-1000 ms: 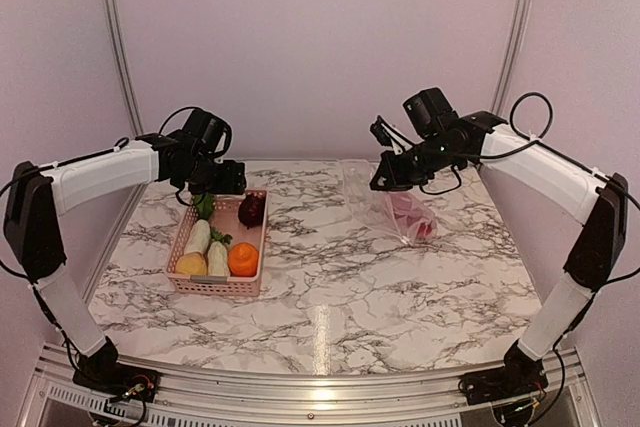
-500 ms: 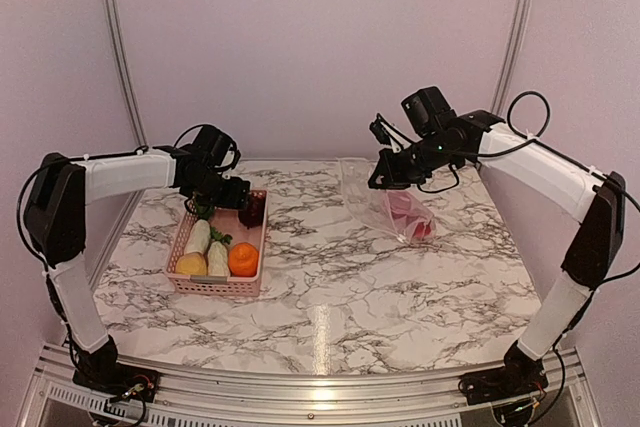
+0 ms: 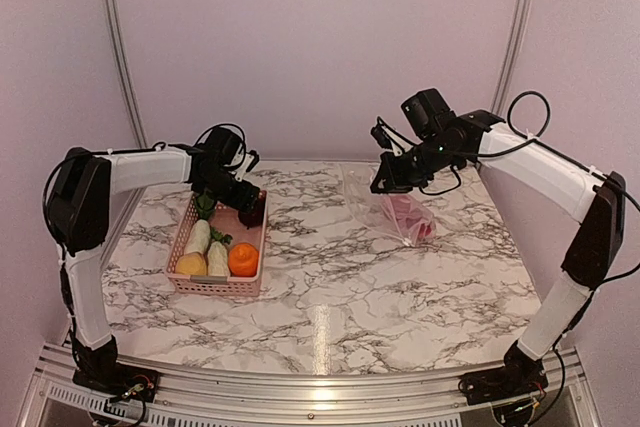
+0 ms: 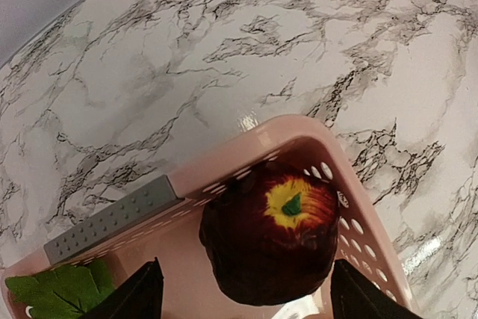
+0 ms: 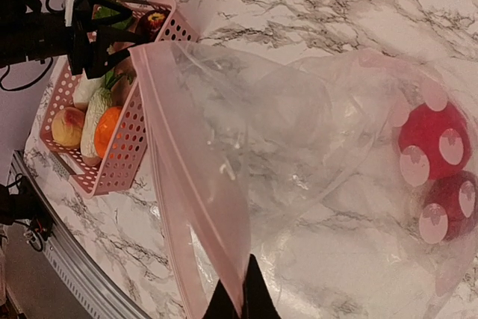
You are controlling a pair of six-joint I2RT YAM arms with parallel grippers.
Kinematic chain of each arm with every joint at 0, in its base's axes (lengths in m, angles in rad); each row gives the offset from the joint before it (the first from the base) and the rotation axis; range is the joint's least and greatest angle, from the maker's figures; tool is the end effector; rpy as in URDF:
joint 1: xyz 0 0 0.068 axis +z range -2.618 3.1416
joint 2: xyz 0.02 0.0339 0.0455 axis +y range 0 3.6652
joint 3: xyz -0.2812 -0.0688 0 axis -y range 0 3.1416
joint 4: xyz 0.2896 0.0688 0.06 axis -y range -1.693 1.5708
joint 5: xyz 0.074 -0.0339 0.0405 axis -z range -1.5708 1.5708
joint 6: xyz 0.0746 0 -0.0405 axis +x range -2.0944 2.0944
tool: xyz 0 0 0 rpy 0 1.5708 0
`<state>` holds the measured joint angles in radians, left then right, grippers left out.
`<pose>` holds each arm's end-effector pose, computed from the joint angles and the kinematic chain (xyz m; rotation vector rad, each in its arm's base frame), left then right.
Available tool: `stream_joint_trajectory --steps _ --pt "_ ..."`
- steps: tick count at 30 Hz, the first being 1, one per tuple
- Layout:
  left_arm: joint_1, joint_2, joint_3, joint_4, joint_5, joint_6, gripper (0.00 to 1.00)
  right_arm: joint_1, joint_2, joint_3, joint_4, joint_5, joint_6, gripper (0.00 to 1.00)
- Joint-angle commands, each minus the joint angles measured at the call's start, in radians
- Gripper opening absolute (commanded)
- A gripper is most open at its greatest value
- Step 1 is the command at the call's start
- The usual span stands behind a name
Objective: Place the food in the zip-top bag and seal the zipper
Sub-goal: Pick up the fake fruit from the bin, then place the fake fruit in the zipper food storage bag.
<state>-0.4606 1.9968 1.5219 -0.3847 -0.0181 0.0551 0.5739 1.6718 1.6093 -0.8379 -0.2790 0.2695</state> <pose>0.4648 -0.2291 0.1779 0.6134 2.3582 -0.1606 0.3514 0.2516 0.3209 -0.5109 2.5063 0.6916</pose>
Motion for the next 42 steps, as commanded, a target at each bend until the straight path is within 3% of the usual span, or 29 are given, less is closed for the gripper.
stream_joint_trajectory --steps 1,12,21,33,42 --pt "0.014 0.036 0.037 -0.05 0.054 0.058 0.79 0.001 0.011 0.055 -0.044 0.008 0.01 0.0" --pt "0.017 0.079 0.041 -0.018 0.216 0.058 0.76 0.001 0.024 0.061 -0.043 0.007 0.03 0.0" --pt "0.019 0.074 0.046 -0.036 0.163 0.03 0.66 0.002 0.04 0.098 -0.065 0.001 0.023 0.0" --pt "0.013 -0.143 -0.097 -0.064 0.165 -0.049 0.5 0.004 0.014 0.043 -0.042 -0.003 0.013 0.0" --pt "-0.018 -0.381 -0.208 0.022 0.133 -0.227 0.46 0.004 0.024 0.03 -0.013 -0.02 0.014 0.0"
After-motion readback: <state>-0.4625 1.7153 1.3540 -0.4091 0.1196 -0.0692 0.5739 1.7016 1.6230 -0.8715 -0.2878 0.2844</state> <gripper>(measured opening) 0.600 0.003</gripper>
